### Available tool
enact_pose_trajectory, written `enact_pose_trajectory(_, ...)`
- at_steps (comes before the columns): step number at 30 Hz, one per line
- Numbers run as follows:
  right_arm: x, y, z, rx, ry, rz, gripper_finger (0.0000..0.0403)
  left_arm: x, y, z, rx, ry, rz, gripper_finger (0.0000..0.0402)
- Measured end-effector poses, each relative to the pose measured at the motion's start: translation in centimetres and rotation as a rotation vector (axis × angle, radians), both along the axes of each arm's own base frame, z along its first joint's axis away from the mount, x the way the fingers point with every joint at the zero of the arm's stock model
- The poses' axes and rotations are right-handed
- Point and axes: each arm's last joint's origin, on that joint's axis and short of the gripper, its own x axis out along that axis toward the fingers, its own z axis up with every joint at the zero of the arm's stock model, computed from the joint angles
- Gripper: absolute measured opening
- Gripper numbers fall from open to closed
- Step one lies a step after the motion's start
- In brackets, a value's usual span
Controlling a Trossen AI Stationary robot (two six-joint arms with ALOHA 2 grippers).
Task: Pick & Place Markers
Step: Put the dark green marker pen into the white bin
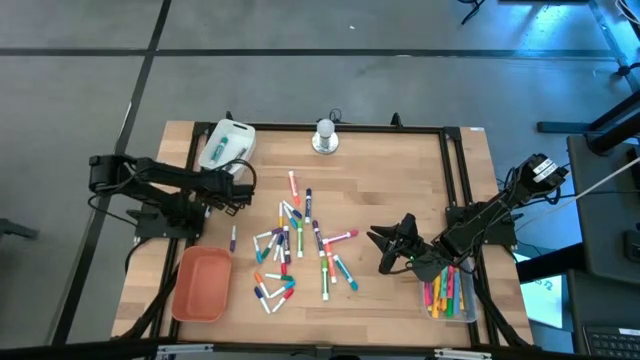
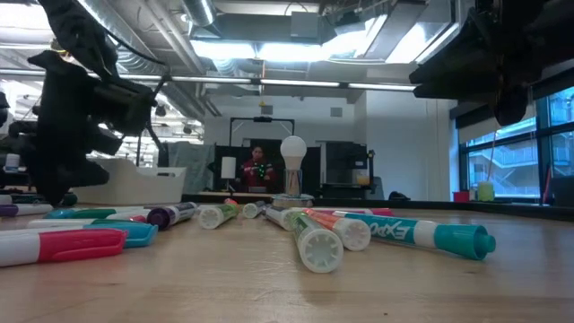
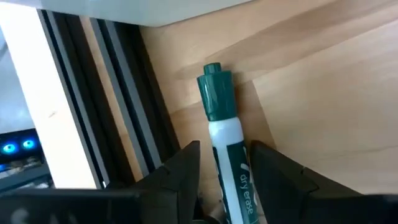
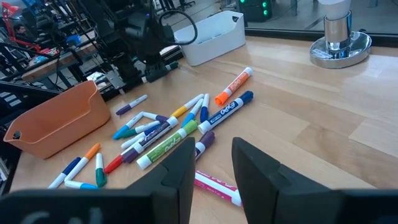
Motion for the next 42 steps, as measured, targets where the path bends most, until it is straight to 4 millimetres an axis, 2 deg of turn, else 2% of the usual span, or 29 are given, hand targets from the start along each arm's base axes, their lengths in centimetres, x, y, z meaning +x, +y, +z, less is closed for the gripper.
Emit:
enact_pose_trajectory(13, 0.0, 0.0, 0.0, 0.003, -0.005, 0.000, 0.0107, 1.0, -0.9, -0.2, -0.014, -0.025, -0.106, 0.0058)
enact_pose_trajectory(18, 0.0, 0.0, 0.1, -0.002, -0.003, 0.001, 0.0107, 1.3, -1.8, 0.5, -0.044, -0.093, -0.124, 0.0059)
enact_pose_trajectory(24, 0.0, 0.0, 0.1, 0.000, -0.006, 0.001, 0.0107, 3.6, -2.7, 3.5, -0.020, -0.246, -0.212, 0.0061)
enact_pose_trajectory(30, 0.0, 0.0, 0.1, -0.006, -0.004, 0.001, 0.0107, 6.1, -3.1, 8.2, 0.080, -0.353, -0.350, 0.0060)
enact_pose_trajectory(33, 0.0, 0.0, 0.1, -0.006, -0.004, 0.001, 0.0107, 6.7, -2.2, 10.3, 0.208, -0.328, -0.369, 0.0060)
enact_pose_trajectory(36, 0.0, 0.0, 0.1, -0.009, -0.003, 0.002, 0.0107, 6.9, -0.5, 11.8, 0.324, -0.296, -0.344, 0.0060)
enact_pose_trajectory(42, 0.0, 0.0, 0.1, -0.029, 0.008, 0.007, 0.0107, 5.9, 4.3, 12.0, 0.383, -0.190, -0.221, 0.0060)
